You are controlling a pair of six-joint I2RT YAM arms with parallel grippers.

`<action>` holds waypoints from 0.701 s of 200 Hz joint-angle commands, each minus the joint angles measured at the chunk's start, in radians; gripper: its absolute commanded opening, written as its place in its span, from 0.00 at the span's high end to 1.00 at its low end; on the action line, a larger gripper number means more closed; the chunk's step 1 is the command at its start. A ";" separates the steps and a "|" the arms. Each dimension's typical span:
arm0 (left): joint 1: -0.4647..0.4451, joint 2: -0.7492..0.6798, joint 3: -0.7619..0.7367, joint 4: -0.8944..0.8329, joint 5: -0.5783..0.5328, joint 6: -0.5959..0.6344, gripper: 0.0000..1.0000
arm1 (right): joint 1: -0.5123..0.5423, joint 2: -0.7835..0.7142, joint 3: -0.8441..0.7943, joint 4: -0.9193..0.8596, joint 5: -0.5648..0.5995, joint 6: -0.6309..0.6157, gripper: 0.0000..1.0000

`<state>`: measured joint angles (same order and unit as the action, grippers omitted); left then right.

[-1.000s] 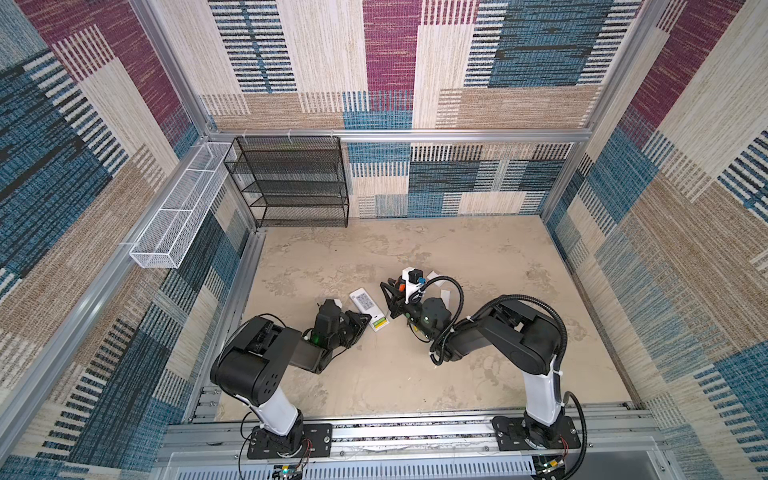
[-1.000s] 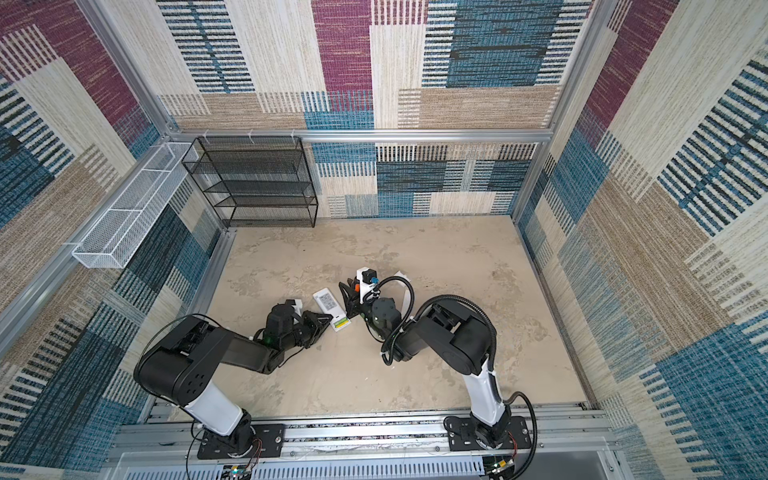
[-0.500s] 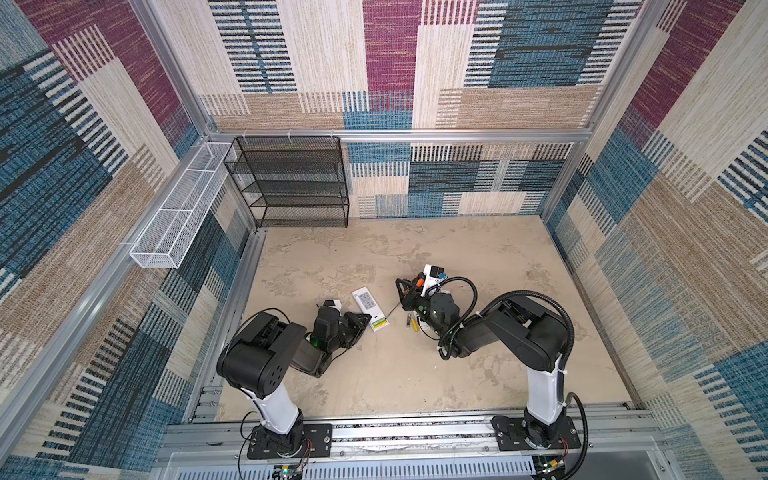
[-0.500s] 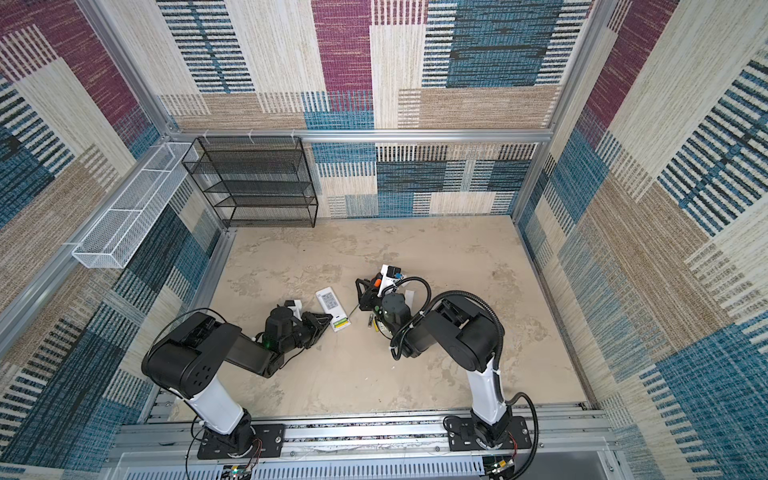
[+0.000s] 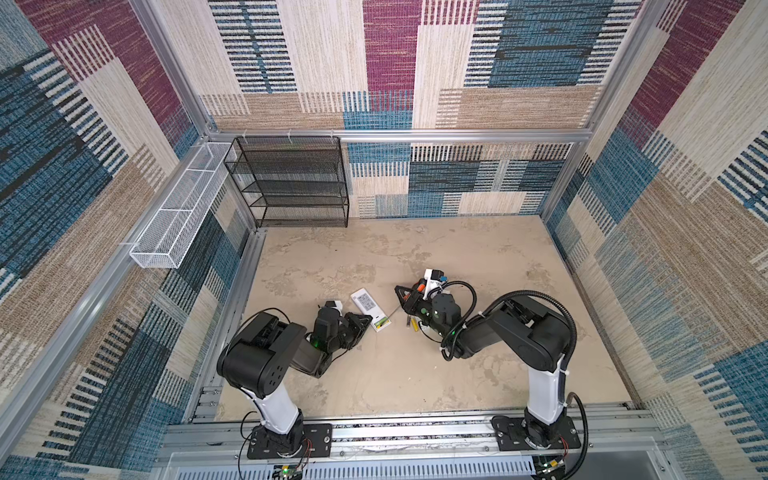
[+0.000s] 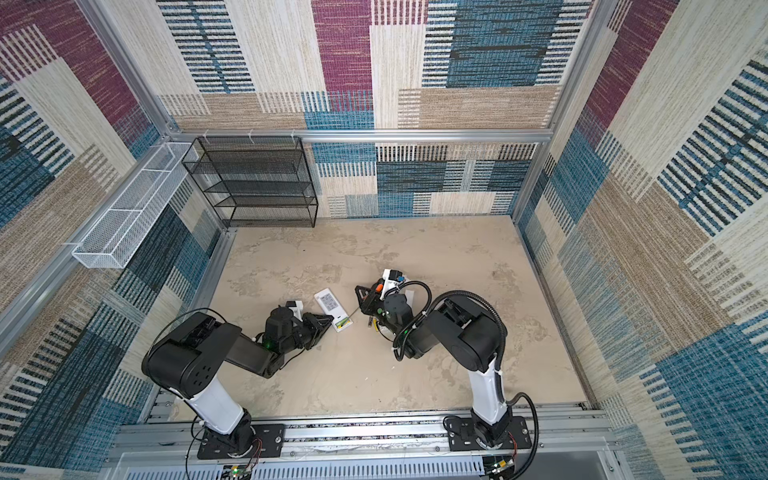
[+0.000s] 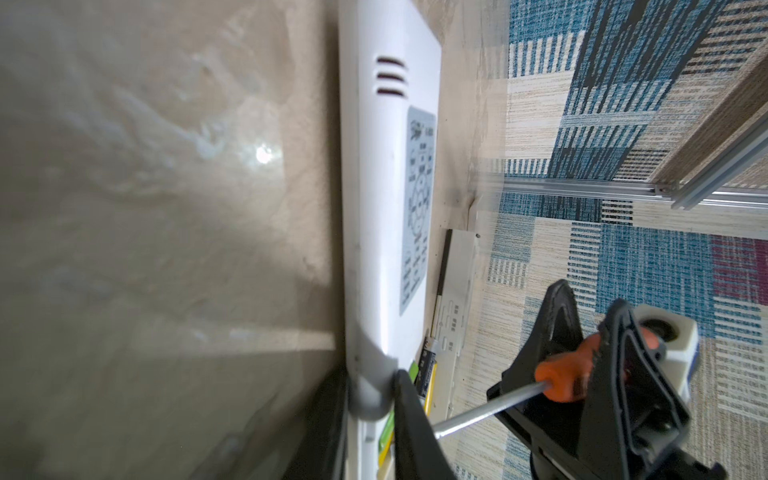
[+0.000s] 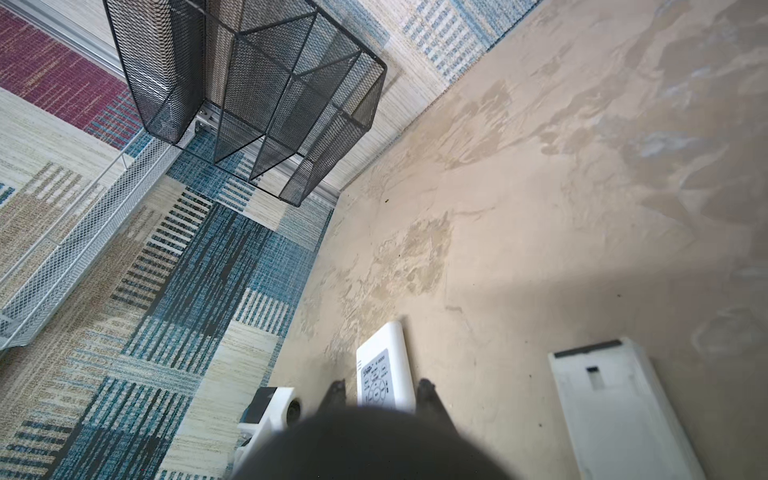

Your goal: Unload the batteries from the remote control

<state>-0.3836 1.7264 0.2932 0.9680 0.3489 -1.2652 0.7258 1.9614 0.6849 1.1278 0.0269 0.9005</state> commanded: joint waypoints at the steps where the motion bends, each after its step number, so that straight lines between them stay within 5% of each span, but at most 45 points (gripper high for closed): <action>1: -0.003 0.008 -0.012 -0.305 0.034 0.013 1.00 | 0.001 -0.025 0.001 -0.020 -0.015 -0.018 1.00; 69: 0.000 -0.050 0.010 -0.412 0.021 0.051 1.00 | 0.015 -0.123 0.077 -0.189 0.055 -0.355 1.00; 140: 0.001 -0.057 0.025 -0.438 0.021 0.062 1.00 | 0.035 -0.090 0.156 -0.261 0.063 -0.513 1.00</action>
<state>-0.3798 1.6535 0.3180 0.8154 0.3893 -1.2335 0.7513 1.8687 0.8261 0.8734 0.0814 0.4629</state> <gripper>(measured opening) 0.128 0.305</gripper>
